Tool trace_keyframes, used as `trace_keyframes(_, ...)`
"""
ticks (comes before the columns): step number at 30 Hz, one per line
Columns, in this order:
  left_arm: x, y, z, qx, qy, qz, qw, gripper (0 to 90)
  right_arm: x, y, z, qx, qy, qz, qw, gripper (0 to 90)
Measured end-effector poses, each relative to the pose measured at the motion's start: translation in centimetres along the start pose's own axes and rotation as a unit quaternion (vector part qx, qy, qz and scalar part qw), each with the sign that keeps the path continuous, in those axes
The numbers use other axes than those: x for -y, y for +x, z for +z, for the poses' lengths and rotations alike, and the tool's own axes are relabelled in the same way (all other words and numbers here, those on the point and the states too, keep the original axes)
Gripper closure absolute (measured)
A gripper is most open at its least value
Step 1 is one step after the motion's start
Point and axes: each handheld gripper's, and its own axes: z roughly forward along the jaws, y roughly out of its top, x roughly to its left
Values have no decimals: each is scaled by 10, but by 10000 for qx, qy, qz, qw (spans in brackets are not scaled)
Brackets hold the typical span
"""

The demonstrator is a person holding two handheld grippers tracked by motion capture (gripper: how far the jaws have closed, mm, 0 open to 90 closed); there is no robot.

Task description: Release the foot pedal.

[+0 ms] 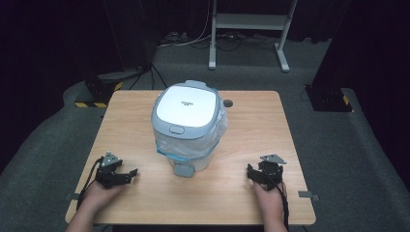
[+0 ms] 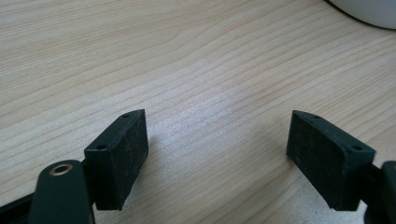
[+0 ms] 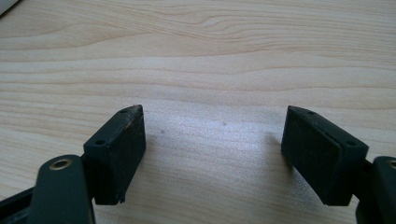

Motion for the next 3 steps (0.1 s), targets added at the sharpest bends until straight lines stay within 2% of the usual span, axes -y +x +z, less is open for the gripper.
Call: trace_keyframes(3,0,-1,0,-43,6,38,10000,208,0,0,0,3,-2,-10,10000,218)
